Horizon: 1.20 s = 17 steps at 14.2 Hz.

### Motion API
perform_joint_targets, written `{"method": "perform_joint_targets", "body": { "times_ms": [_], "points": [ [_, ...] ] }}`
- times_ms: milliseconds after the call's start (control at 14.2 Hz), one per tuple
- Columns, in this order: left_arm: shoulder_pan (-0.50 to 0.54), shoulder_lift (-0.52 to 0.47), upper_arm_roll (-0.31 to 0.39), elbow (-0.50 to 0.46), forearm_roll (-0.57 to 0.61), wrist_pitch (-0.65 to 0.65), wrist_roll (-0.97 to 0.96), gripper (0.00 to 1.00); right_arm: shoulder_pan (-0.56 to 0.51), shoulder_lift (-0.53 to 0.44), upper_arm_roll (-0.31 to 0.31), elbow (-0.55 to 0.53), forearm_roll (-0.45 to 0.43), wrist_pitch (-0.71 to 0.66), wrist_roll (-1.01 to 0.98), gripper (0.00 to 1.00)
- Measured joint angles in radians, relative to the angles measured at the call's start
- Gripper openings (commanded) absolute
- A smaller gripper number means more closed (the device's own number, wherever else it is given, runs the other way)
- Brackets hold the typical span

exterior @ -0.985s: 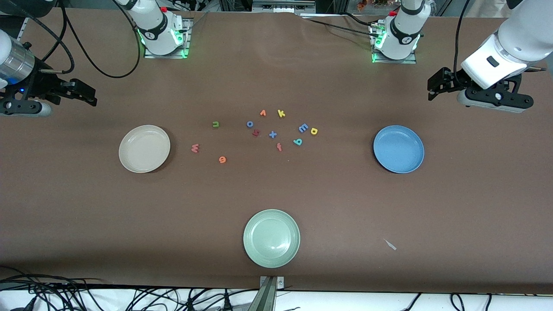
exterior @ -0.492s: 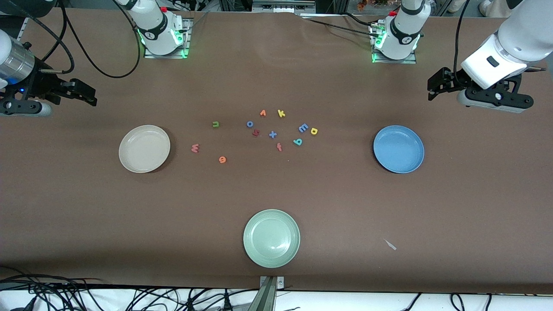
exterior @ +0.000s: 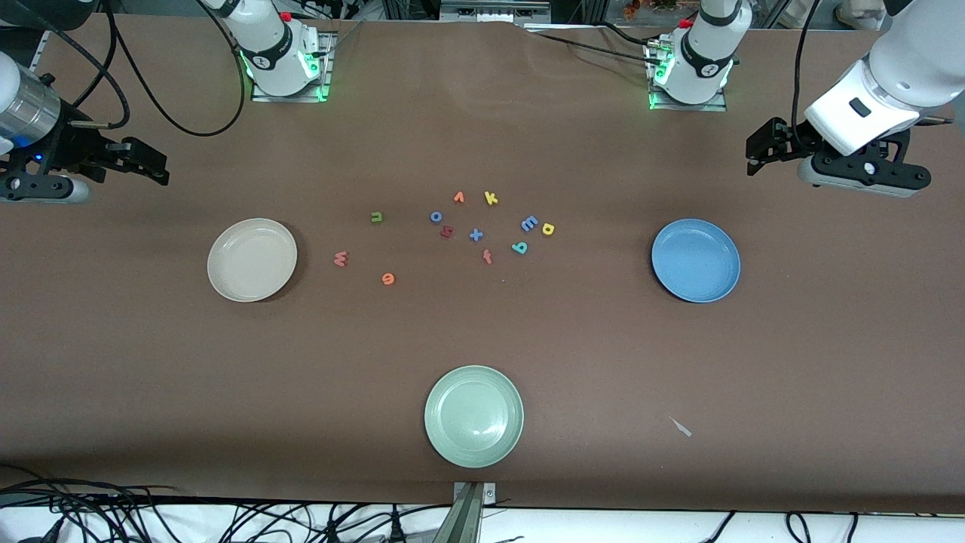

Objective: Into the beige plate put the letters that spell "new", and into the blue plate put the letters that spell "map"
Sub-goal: 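Reach the right gripper to pink w while the left gripper reaches teal p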

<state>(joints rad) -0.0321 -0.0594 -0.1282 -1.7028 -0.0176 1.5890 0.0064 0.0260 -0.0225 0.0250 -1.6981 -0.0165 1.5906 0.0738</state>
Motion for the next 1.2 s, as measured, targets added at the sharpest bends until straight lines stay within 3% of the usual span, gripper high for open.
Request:
{"method": "perform_joint_targets", "body": {
  "times_ms": [704, 915, 1196],
  "points": [
    [-0.032, 0.136, -0.053, 0.001, 0.0, -0.014, 0.001, 1.0, 0.001, 0.028, 0.001, -0.001, 0.0, 0.041, 0.0, 1.0],
    [-0.071, 0.253, -0.056, 0.06, -0.001, 0.002, -0.011, 1.0, 0.026, 0.102, 0.013, -0.003, -0.025, 0.069, -0.008, 1.0],
    [-0.185, 0.416, -0.06, 0.141, -0.004, 0.013, -0.036, 1.0, 0.153, 0.208, 0.018, -0.001, -0.077, 0.119, 0.007, 1.0]
  ]
}}
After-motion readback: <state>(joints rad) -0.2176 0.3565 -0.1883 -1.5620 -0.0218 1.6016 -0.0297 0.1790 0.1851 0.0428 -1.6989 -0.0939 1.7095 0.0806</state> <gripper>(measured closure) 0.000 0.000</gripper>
